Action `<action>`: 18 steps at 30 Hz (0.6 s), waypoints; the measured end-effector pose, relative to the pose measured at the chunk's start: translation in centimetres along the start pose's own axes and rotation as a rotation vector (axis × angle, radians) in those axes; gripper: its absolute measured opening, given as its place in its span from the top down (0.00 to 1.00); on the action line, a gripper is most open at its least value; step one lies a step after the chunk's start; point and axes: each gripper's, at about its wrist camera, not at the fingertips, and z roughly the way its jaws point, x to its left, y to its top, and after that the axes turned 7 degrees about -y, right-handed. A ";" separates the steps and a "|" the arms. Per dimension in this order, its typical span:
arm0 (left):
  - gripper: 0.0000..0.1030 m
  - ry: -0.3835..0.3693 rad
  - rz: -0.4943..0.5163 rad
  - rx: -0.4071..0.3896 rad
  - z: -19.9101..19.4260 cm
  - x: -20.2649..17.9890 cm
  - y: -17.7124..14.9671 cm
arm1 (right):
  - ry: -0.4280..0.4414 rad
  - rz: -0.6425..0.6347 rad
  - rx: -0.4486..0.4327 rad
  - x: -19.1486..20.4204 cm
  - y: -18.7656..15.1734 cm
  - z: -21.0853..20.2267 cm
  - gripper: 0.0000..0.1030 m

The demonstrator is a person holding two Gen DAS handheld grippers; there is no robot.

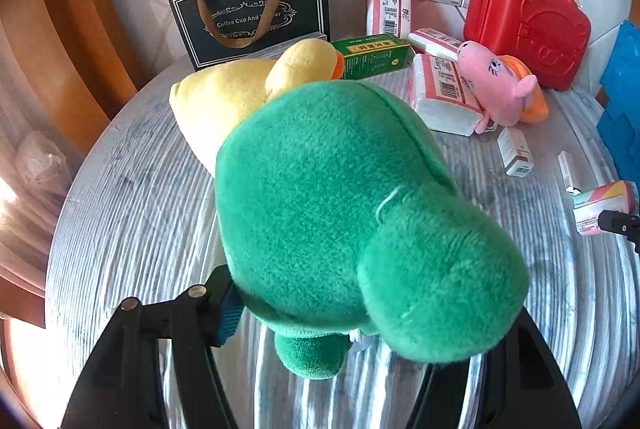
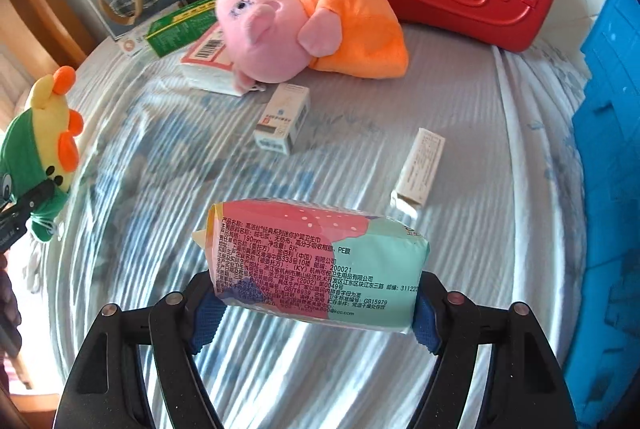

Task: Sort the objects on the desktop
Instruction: 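Carry the duck plush and tissue pack into the blue bin and release both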

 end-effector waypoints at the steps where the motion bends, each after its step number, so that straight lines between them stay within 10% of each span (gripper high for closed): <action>1: 0.39 -0.003 0.007 -0.003 -0.9 -0.2 -0.3 | 0.002 -0.007 -0.009 0.1 -0.5 -0.8 0.26; 18: 0.39 -0.033 0.112 -0.135 -15.3 -6.9 -0.9 | 0.050 -0.048 -0.155 -1.1 -5.1 -15.4 0.26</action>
